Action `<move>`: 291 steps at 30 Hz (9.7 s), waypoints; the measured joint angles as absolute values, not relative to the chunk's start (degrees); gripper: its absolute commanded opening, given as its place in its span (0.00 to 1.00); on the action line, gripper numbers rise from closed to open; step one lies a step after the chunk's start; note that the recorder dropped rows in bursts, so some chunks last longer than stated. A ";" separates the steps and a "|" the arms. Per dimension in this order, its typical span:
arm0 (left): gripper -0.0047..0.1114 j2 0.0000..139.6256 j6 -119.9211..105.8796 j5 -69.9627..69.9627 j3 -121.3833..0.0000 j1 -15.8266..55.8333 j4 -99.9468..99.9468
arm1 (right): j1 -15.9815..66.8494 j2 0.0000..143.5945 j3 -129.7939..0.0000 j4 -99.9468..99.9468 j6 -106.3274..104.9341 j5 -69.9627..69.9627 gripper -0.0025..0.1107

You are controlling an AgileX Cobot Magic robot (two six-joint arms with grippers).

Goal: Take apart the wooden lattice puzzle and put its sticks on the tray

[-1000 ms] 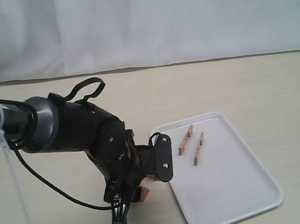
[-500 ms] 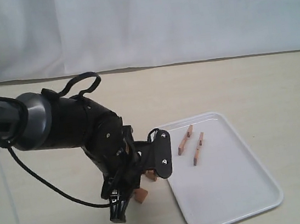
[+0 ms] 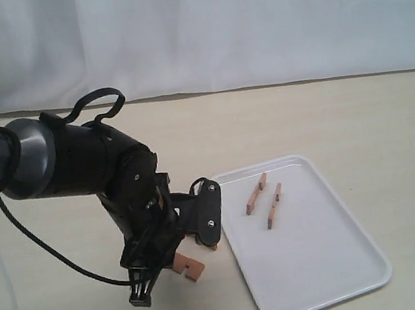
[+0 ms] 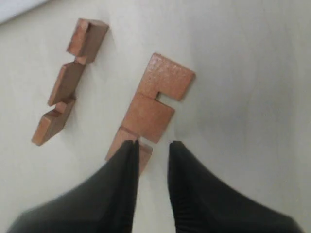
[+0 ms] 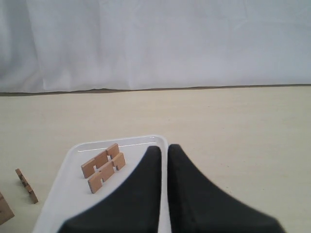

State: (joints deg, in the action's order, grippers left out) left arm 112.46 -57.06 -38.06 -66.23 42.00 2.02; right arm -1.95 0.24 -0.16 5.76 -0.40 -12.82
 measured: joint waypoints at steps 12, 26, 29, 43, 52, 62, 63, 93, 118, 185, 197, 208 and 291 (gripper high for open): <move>0.47 112.48 -57.06 -35.84 -66.23 42.00 5.36 | -1.95 0.24 -0.16 5.76 -0.40 -12.82 0.06; 0.43 114.44 -57.17 -37.65 -66.23 40.01 6.74 | -1.95 0.24 -0.16 5.76 -0.40 -12.82 0.06; 0.43 114.53 -57.74 -37.78 -66.23 39.86 6.93 | -1.95 0.24 -0.16 5.76 -0.40 -12.82 0.06; 0.43 114.53 -59.61 -37.24 -66.23 39.61 5.24 | -1.95 0.24 -0.16 5.76 -0.40 -12.82 0.06; 0.43 114.53 -61.53 -36.47 -66.23 37.93 0.00 | -1.95 0.24 -0.16 5.76 -0.40 -12.82 0.06; 0.43 114.53 -59.78 -37.48 -66.12 37.93 -0.67 | -1.95 0.24 -0.16 5.76 -0.40 -12.82 0.06; 0.43 114.53 -60.06 -38.24 -66.12 37.93 -1.05 | -1.95 0.24 -0.16 5.76 -0.40 -12.82 0.06; 0.53 117.54 -69.50 -43.44 -71.39 35.29 -6.32 | -1.95 0.24 -0.16 5.76 -0.40 -12.82 0.06; 0.04 118.29 -72.25 -47.62 -71.59 35.29 -8.95 | -1.95 0.24 -0.16 5.76 -0.40 -12.82 0.06; 0.59 115.96 -14.06 -53.77 -97.02 56.18 7.54 | -1.95 0.24 -0.16 5.76 -0.40 -12.82 0.06; 0.59 113.92 -29.67 -67.72 -97.02 51.22 5.85 | -1.95 0.24 -0.16 5.76 -0.40 -12.82 0.06; 0.59 122.71 -41.90 -69.50 -97.02 46.70 6.02 | -1.95 0.24 -0.16 5.76 -0.40 -12.82 0.06; 0.51 129.67 -27.13 -41.63 -97.02 58.28 1.08 | -1.95 0.24 -0.16 5.76 -0.40 -12.82 0.06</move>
State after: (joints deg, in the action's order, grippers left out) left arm 129.67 -27.13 -41.63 -97.02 58.28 1.08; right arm -1.95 0.24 -0.16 5.76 -0.40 -12.82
